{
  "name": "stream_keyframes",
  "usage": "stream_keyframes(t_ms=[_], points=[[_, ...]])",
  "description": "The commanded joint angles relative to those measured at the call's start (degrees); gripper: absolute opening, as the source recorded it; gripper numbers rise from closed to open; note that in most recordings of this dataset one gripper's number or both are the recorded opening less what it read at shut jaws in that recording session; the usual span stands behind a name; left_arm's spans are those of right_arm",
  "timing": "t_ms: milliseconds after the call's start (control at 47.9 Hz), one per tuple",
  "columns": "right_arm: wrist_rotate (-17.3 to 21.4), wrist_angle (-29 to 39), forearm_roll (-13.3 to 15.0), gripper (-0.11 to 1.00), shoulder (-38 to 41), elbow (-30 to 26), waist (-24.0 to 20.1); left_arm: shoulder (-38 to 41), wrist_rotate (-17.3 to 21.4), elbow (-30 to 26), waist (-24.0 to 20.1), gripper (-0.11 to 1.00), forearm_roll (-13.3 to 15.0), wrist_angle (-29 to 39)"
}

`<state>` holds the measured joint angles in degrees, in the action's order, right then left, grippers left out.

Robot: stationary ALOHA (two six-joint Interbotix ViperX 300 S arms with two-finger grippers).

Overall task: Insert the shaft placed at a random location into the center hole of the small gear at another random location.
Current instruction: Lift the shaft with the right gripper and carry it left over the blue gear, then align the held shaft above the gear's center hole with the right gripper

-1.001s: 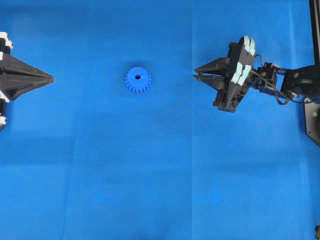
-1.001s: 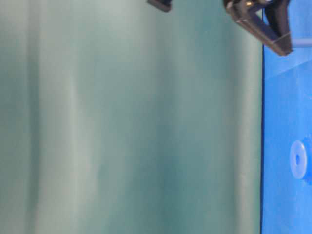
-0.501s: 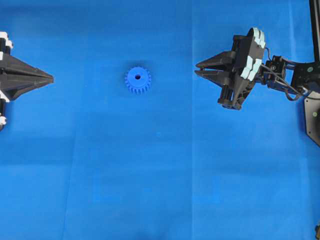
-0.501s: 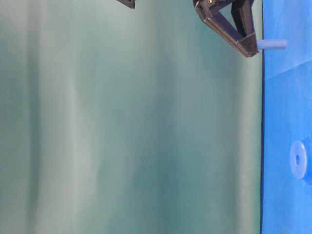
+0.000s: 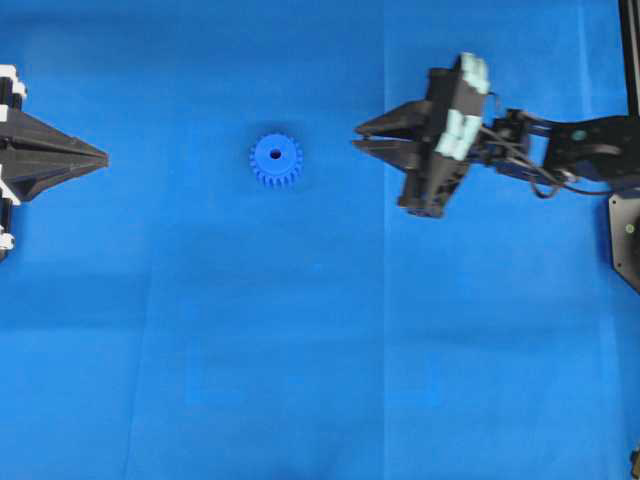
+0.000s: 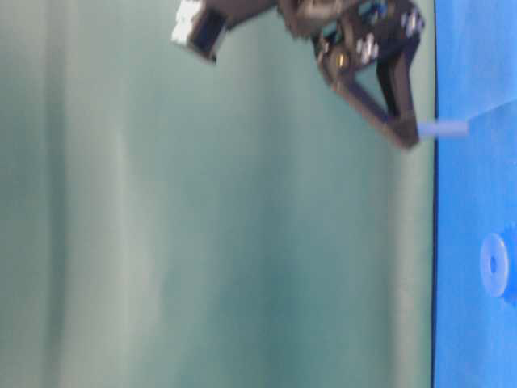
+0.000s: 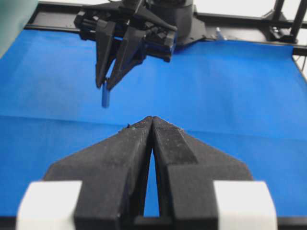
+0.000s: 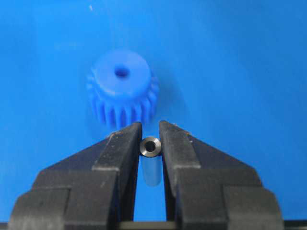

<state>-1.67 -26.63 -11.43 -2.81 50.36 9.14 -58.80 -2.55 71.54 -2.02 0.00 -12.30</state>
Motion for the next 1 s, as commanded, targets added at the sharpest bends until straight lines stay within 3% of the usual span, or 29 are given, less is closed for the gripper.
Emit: stream_keyframes(t_ms=[0,396,709,981], points=[[-0.1,0.7,0.0,0.02,1.5,-4.4,-0.3,0.5,-0.1,-0.5,-0.2,0.0,-0.1,-0.6],[-0.4,6.0,0.3,0.02,9.6,-17.8,-0.7,0.6,-0.1,-0.5,-0.2,0.0,-0.1,-0.7],[-0.4,6.7,0.3,0.02,11.8,-21.6,-0.7,0.6,-0.1,-0.5,-0.2,0.0,-0.1,-1.1],[-0.4,6.7,0.3,0.02,13.0,-21.8,-0.7,0.6,-0.1,-0.5,-0.2,0.0,-0.1,-1.1]])
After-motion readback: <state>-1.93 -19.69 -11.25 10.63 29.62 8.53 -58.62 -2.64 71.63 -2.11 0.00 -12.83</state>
